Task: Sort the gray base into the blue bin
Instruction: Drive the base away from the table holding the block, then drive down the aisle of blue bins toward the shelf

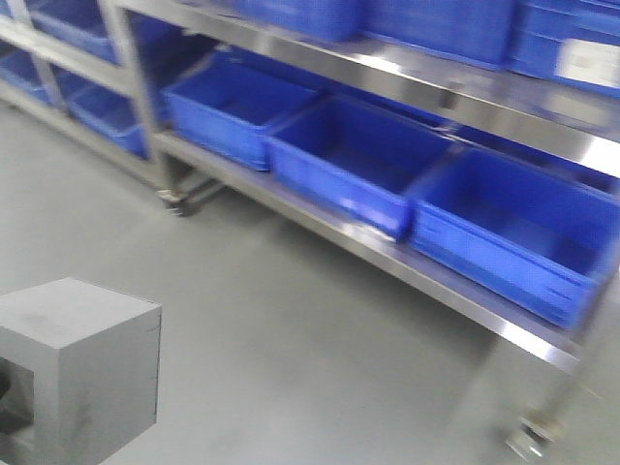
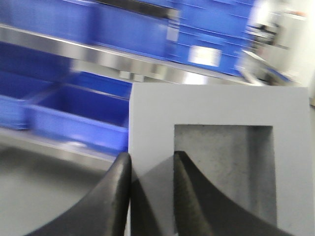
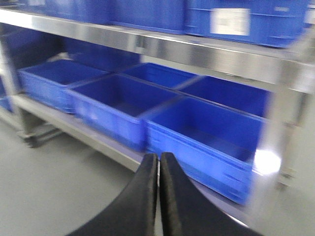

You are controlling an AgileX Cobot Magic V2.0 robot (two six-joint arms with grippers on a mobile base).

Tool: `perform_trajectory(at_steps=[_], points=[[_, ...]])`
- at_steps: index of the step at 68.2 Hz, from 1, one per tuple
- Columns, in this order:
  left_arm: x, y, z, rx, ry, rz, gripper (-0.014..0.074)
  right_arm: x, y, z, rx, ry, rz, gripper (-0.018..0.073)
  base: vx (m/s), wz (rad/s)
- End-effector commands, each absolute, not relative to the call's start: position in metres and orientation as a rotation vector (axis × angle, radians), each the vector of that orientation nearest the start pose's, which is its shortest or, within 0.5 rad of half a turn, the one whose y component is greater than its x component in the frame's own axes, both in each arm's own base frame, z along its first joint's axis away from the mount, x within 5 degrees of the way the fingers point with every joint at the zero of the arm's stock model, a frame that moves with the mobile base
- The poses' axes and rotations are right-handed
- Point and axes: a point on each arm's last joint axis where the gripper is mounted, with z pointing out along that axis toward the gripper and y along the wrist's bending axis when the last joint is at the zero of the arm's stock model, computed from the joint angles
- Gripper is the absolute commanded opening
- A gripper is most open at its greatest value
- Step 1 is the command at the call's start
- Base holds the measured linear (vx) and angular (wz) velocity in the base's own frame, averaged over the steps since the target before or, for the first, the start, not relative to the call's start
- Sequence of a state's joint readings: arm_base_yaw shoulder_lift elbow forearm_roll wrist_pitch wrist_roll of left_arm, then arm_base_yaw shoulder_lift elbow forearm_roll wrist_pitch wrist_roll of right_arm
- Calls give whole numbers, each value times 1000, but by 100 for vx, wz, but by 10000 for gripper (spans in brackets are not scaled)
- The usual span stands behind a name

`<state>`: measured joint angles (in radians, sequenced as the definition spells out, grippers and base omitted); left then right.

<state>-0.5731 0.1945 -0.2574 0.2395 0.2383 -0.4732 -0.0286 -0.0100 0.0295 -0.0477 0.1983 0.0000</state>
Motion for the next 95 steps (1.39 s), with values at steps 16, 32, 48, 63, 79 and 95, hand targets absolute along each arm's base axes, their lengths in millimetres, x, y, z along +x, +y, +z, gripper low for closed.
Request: perform_trajectory(at_steps=[16, 32, 48, 63, 79, 95], points=[[56, -33, 286, 239, 1541, -628, -7, 56, -2, 191, -24, 1622, -76, -5, 26, 102], [56, -33, 286, 239, 1541, -628, -7, 56, -2, 191, -24, 1622, -76, -5, 26, 78], [56, -33, 286, 239, 1541, -628, -7, 56, -2, 191, -24, 1622, -76, -5, 26, 62], [56, -33, 286, 239, 1541, -628, -7, 56, -2, 191, -24, 1622, -76, -5, 26, 49], [56, -33, 286, 239, 1541, -628, -7, 56, -2, 191, -25, 1620, -76, -5, 31, 39], [56, -33, 286, 239, 1541, -628, -7, 56, -2, 191, -25, 1622, -76, -5, 38, 25]])
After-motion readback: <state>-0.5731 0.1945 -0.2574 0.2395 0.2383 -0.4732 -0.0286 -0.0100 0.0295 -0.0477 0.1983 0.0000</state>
